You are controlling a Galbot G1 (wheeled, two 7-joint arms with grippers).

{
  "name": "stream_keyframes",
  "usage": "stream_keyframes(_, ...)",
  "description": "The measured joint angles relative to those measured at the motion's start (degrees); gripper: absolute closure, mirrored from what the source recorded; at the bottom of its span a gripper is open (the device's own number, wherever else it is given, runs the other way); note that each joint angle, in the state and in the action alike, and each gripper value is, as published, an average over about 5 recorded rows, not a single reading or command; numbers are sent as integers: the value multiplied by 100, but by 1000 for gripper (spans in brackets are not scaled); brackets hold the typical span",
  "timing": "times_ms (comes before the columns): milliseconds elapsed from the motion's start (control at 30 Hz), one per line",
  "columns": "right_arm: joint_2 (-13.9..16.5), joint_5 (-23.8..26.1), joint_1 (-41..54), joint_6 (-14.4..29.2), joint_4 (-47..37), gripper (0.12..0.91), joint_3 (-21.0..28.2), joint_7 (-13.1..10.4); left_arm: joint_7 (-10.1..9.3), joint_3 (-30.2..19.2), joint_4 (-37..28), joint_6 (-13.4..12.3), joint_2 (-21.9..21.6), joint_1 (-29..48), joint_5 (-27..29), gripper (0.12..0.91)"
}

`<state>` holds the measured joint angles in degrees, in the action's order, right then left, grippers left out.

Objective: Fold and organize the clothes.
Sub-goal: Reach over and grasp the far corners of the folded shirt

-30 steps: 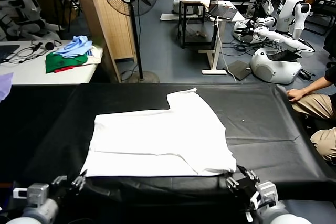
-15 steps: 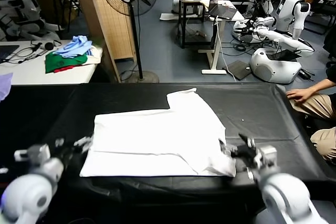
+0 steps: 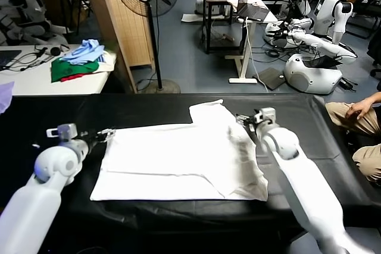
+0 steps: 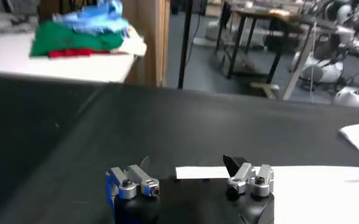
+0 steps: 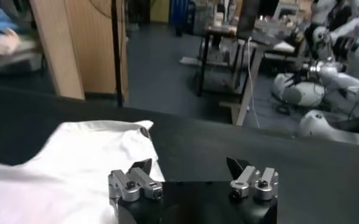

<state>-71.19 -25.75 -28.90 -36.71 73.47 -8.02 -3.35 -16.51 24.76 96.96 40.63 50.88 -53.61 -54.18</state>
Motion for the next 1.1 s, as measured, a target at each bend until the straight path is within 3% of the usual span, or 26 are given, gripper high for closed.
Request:
stream_keyframes(167, -206, 97, 353, 27, -601, 227, 208, 214, 28, -215, -314, 109, 72, 284, 61, 232)
stream_keyframes(533, -493, 144, 684, 50, -1293, 227, 317, 218, 119, -364, -748, 156, 193, 555, 121, 234)
stream_keyframes(600, -523, 143, 708, 55, -1369, 238, 316, 235, 154, -373, -798, 161, 208, 567, 146, 263)
stream_keyframes(733, -567, 140, 708, 69, -1466, 383, 317, 279, 199, -384, -895, 154, 259, 586, 198, 438)
stream_keyframes(967, -570, 116, 608, 220, -1395, 779, 302, 207, 294, -392, -1065, 45, 362, 664, 288, 826)
stream_keyframes(1100, -519, 203, 507, 521, -1261, 903, 296, 155, 389, -390, -1072, -36, 369, 668, 348, 902)
